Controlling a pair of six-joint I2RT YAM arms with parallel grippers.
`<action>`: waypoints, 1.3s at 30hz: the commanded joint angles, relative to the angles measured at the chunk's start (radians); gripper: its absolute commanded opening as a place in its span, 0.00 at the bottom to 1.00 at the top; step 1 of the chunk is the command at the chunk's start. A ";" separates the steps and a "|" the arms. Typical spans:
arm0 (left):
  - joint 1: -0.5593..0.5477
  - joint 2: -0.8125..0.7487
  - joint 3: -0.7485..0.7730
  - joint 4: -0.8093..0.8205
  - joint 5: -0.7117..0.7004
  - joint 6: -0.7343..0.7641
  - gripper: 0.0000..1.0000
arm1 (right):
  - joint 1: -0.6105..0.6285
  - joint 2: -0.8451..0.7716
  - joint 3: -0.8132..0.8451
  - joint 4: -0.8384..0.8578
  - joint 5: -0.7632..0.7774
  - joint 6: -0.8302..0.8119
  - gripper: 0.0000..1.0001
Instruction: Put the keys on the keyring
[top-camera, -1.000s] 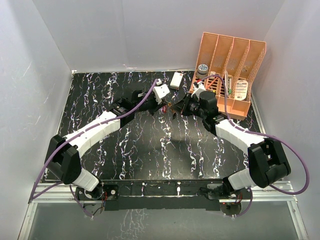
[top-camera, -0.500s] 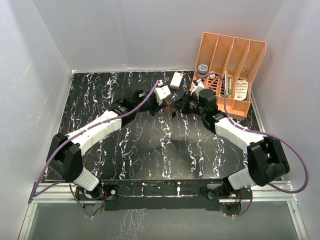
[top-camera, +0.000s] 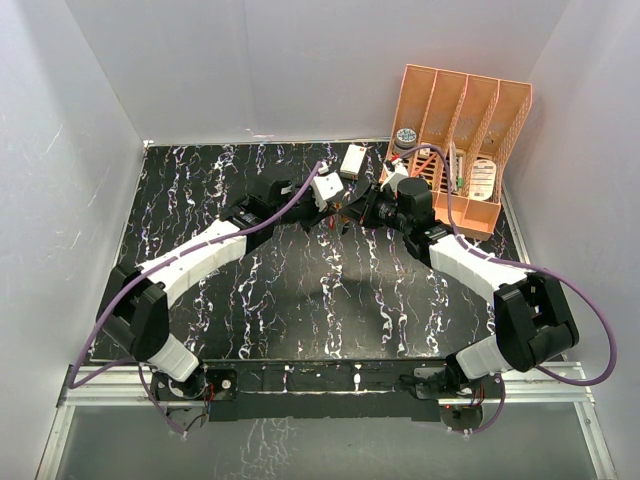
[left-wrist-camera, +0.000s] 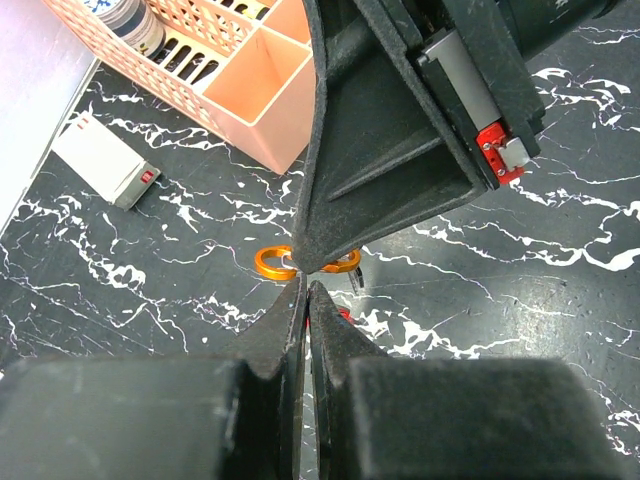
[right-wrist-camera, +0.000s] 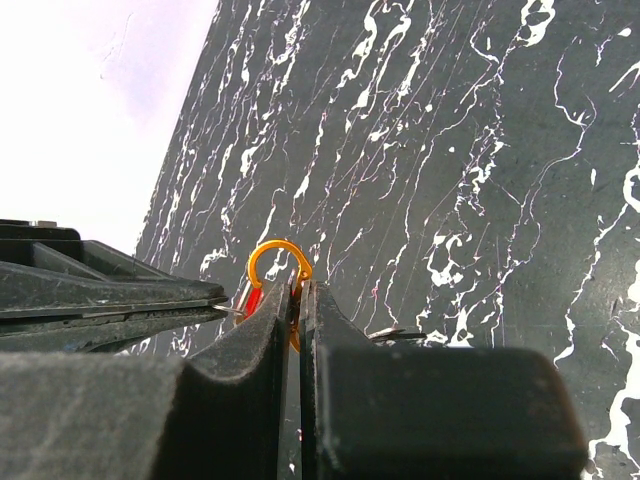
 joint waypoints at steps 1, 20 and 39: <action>0.004 0.001 0.041 0.036 0.021 0.021 0.00 | -0.004 -0.004 0.052 0.023 -0.008 -0.012 0.00; 0.004 0.029 0.051 0.057 0.007 0.027 0.00 | -0.004 -0.006 0.046 0.020 -0.009 -0.013 0.00; 0.006 0.051 0.062 0.065 -0.022 0.040 0.00 | -0.003 -0.011 0.044 0.018 -0.008 -0.013 0.00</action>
